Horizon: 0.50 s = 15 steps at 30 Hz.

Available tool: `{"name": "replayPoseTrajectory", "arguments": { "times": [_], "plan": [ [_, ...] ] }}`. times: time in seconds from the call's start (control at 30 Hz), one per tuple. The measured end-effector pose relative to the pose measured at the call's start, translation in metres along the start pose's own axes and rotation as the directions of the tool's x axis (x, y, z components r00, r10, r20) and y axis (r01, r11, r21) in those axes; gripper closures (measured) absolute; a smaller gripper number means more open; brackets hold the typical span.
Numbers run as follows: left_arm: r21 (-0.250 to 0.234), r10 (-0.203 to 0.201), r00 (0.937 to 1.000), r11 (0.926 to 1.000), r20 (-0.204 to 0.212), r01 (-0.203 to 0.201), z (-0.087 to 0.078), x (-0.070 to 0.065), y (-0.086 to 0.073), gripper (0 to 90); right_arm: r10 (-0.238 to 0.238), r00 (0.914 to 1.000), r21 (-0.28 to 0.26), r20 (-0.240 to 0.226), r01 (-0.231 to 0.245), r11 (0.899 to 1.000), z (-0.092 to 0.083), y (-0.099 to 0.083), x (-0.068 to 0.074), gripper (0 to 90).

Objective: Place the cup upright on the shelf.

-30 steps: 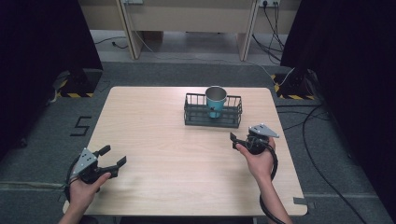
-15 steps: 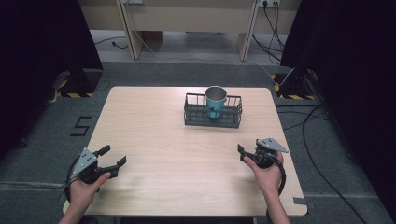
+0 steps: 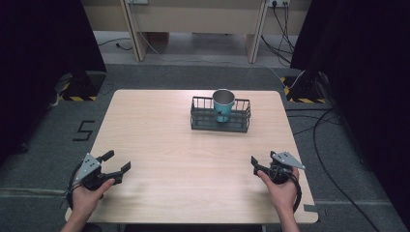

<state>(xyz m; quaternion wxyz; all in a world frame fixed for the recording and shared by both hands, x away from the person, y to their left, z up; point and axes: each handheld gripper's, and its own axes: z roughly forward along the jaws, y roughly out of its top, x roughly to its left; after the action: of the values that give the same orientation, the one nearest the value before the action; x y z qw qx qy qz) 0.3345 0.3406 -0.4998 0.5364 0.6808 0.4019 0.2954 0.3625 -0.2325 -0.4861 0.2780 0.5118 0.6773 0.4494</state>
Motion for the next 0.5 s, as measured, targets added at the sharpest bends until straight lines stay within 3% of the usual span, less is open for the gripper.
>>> {"name": "replayPoseTrajectory", "arguments": {
  "times": [0.1, 0.5],
  "plan": [
    [0.0, 0.001, 1.0, 1.0, 0.0, -0.001, 0.0, 0.0, 0.0, 14.7, -0.014, 0.9999, -0.011, 0.005, 0.015, 1.0, -0.004, -0.004, -0.002, 19.4],
    [0.0, 0.0, 1.0, 1.0, 0.0, 0.0, 0.0, 0.0, 0.0, 14.7, -0.001, 0.9997, -0.044, 0.026, 0.002, 0.999, -0.011, -0.018, -0.005, 19.8]
  ]
}}
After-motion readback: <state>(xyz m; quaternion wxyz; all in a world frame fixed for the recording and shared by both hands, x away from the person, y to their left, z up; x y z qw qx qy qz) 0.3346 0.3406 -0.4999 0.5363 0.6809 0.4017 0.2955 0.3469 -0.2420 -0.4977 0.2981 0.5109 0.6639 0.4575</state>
